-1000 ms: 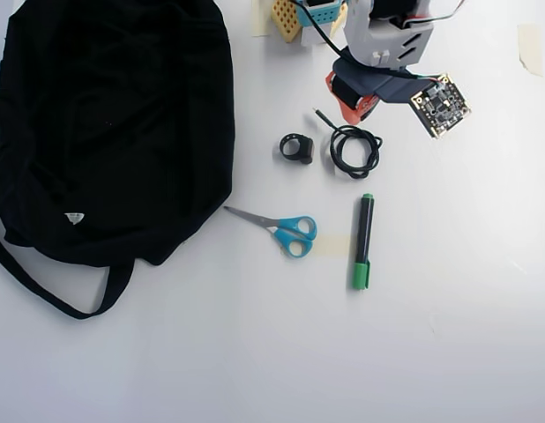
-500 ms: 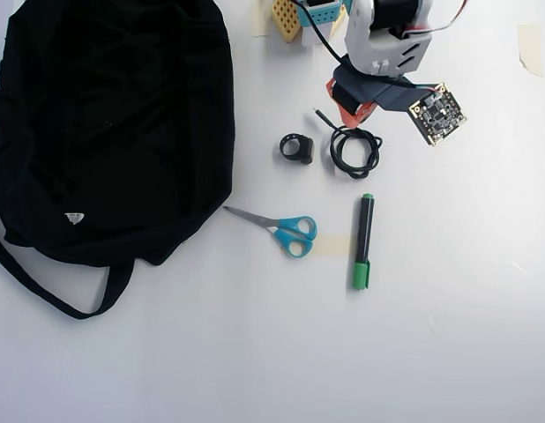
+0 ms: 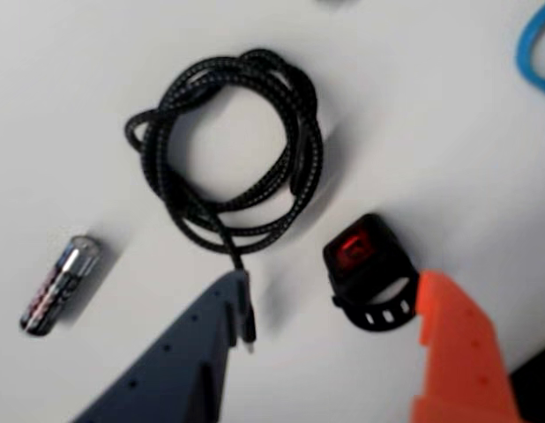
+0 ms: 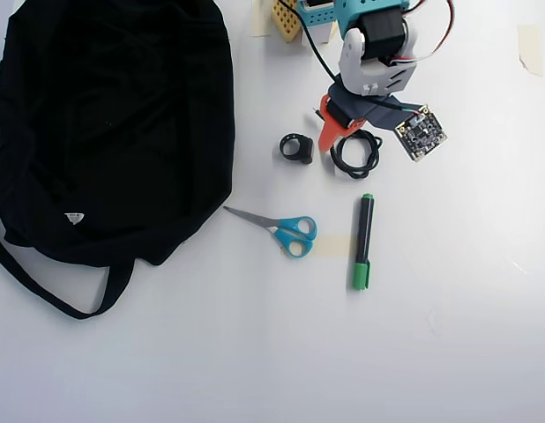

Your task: Put the cable into the black bag

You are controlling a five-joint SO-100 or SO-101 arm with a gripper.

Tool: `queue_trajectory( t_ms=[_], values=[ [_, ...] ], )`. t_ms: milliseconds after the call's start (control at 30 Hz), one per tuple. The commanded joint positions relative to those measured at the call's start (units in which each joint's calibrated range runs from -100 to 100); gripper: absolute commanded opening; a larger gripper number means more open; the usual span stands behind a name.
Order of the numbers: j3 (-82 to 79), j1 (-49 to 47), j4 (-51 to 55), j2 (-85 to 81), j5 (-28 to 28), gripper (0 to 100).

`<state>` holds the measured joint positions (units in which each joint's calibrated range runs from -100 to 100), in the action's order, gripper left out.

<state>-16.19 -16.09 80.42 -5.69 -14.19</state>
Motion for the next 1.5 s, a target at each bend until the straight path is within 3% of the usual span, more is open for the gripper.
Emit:
queue_trajectory(
  t_ms=[0, 233, 767, 1467],
  values=[
    [-2.85, -0.44, -6.35, -0.62, -0.34, 25],
    [-9.32, -1.11, -15.65, -0.62, 0.03, 25],
    [-11.66, -4.18, -23.49, 6.27, -0.28, 25],
    [-12.92, -5.3, -24.09, 9.17, -0.34, 25]
  ],
)
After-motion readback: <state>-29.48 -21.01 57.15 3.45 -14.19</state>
